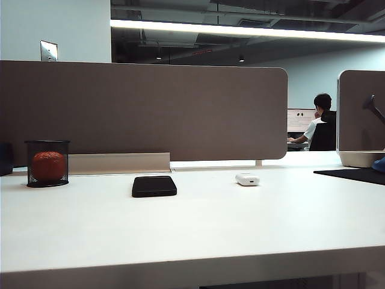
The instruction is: Find the wireless headphone case on the desktop and place it on the left side of the phone.
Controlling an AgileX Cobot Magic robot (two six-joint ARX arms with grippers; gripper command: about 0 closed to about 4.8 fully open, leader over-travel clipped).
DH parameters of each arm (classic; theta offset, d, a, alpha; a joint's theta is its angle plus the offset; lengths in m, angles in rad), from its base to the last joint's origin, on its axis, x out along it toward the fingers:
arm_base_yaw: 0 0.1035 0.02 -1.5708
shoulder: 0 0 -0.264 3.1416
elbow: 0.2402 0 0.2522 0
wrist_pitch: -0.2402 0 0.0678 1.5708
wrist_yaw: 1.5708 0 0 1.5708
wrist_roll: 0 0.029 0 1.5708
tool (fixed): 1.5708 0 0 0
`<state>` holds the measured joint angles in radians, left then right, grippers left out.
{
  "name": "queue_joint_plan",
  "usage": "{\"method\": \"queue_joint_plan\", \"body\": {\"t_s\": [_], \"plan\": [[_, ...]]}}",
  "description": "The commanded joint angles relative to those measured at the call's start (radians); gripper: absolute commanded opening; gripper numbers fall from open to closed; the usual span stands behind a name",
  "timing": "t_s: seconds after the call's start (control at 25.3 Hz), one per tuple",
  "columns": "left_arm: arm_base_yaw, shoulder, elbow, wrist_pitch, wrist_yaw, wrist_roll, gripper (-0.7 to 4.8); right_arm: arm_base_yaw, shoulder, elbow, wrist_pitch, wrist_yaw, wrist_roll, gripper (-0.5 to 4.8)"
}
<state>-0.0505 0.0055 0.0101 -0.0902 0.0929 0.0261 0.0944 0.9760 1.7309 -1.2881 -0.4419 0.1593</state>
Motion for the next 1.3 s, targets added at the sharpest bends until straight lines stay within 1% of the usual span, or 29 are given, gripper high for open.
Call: {"method": "queue_joint_plan", "body": {"t_s": [0.04,0.36,0.63,0.75,0.91,1.03,1.22,1.3], "plan": [[0.002,0.001,0.002,0.01,-0.002,0.0,-0.05,0.002,0.031,0.064,-0.027,-0.005,-0.003,-0.09],[0.002,0.001,0.002,0.01,-0.002,0.0,-0.05,0.002,0.072,0.084,-0.024,-0.005,-0.003,-0.09],[0.002,0.001,0.002,0.01,-0.002,0.0,-0.05,0.002,0.163,0.084,-0.011,-0.006,-0.003,-0.09],[0.002,0.001,0.002,0.01,-0.002,0.0,-0.05,0.002,0.186,0.083,0.034,-0.006,-0.003,-0.09],[0.002,0.001,0.002,0.01,-0.002,0.0,-0.05,0.002,0.22,0.081,0.153,-0.006,-0.003,-0.09],[0.002,0.001,0.002,0.01,-0.002,0.0,-0.05,0.006,0.236,0.075,0.201,-0.005,-0.027,0.04],[0.002,0.001,0.002,0.01,-0.002,0.0,-0.05,0.059,0.239,0.008,0.261,0.002,-0.06,0.03],[0.002,0.001,0.002,0.01,-0.002,0.0,-0.05,0.079,0.238,-0.04,0.295,0.049,-0.071,0.04]]}}
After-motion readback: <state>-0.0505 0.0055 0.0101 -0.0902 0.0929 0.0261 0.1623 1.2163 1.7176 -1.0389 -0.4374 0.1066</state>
